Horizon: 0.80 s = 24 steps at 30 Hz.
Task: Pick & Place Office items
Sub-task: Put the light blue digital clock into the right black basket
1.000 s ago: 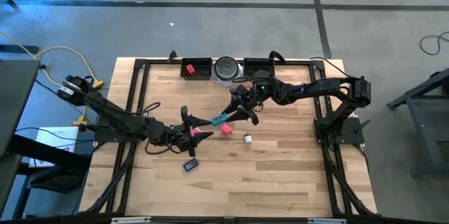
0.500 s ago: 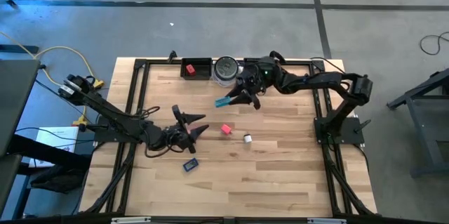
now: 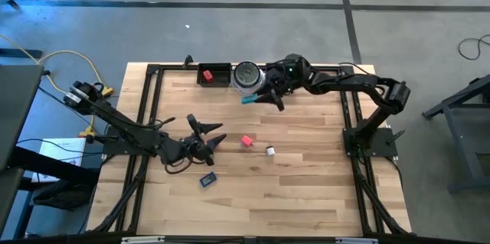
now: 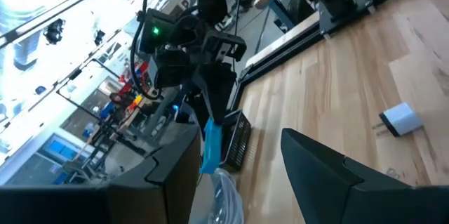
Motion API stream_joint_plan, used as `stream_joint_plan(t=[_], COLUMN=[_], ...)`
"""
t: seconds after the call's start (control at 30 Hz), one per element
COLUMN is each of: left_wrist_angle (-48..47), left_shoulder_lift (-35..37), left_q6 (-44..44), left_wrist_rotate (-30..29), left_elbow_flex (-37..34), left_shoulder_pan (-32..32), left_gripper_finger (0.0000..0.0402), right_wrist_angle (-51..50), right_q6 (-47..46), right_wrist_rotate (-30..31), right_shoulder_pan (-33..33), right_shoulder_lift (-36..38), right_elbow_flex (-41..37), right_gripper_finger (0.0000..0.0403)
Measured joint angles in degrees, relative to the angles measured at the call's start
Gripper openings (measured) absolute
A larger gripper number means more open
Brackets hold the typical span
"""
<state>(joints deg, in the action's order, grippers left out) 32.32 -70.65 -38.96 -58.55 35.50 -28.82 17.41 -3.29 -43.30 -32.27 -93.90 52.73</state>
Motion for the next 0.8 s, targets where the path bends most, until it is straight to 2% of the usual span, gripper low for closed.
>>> stream_joint_plan(t=[0.23, 0.33, 0.53, 0.8], left_wrist_angle=[-1.2, -1.21, -1.48, -4.34], left_shoulder_lift=[0.0, 0.0, 0.0, 0.02], left_q6=[2.35, 2.5, 3.23, 5.8], left_wrist_rotate=[-0.28, -0.28, -0.67, -1.63], left_elbow_flex=[-0.02, -0.02, -0.02, -0.04], left_shoulder_pan=[0.02, 0.02, 0.02, 0.02], left_gripper_finger=[0.0191, 0.0191, 0.0191, 0.0191], right_wrist_angle=[-5.31, -7.35, -12.04, -19.06], right_q6=[6.08, 7.96, 8.15, 11.2], right_wrist_rotate=[11.16, 14.06, 11.71, 13.65], right_shoulder_pan=[-0.08, -0.22, -2.01, -2.98], right_shoulder_lift=[0.0, 0.0, 0.22, 5.0], right_elbow_flex=[0.02, 0.02, 0.02, 0.02], right_gripper_finger=[0.0138, 0.0138, 0.0138, 0.0138])
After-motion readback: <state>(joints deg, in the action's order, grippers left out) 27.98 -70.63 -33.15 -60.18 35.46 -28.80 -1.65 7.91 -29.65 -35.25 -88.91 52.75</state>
